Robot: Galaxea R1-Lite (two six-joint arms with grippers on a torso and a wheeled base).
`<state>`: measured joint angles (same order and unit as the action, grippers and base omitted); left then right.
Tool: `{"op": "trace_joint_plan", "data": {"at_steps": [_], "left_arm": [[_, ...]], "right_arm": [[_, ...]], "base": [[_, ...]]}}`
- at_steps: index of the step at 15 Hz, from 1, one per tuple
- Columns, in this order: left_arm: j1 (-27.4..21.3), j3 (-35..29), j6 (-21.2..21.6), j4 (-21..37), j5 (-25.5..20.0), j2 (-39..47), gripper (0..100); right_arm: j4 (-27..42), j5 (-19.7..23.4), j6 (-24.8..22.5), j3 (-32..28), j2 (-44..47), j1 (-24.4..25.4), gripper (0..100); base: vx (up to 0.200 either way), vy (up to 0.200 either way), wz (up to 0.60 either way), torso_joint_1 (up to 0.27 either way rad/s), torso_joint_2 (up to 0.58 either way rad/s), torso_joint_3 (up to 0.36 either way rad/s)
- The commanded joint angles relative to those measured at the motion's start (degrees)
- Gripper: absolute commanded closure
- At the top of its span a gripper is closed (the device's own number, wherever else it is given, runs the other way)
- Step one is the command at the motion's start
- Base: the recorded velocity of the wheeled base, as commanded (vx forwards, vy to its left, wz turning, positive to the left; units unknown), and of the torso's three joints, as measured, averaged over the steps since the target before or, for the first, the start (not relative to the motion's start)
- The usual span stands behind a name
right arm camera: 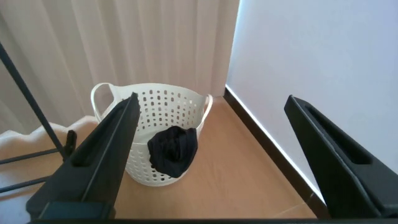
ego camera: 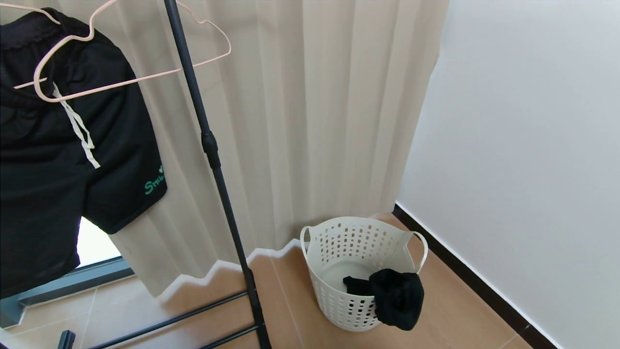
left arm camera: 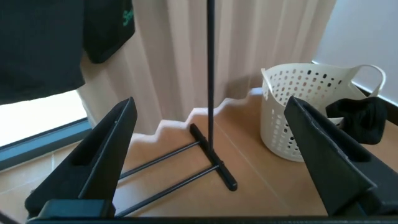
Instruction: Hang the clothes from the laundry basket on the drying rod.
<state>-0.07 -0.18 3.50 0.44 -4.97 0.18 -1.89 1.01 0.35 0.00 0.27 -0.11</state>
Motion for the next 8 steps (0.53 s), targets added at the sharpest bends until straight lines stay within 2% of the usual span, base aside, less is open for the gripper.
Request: {"op": "trace_joint_plan", "data": {"at_steps": [1, 2, 5, 8], "left_arm": [[-0.01, 0.01, 0.02, 0.00, 0.05, 0.08, 0], [-0.01, 0.01, 0.02, 0.00, 0.05, 0.08, 0], [-0.01, 0.01, 0.02, 0.00, 0.05, 0.08, 0], [-0.01, 0.01, 0.02, 0.00, 0.05, 0.08, 0]], "right_arm": [[0.04, 0.13, 0.00, 0.00, 0.08, -0.07, 0], [0.04, 0.13, 0.00, 0.00, 0.08, -0.07, 0], [0.04, 0.13, 0.00, 0.00, 0.08, -0.07, 0], [0.04, 0.04, 0.00, 0.00, 0.08, -0.07, 0]], "base": [[0.000, 0.000, 0.00, 0.000, 0.00, 0.000], [0.000, 0.000, 0.00, 0.000, 0.00, 0.000], [0.000, 0.000, -0.60, -0.007, 0.00, 0.004], [0.000, 0.000, 0.00, 0.000, 0.00, 0.000]]}}
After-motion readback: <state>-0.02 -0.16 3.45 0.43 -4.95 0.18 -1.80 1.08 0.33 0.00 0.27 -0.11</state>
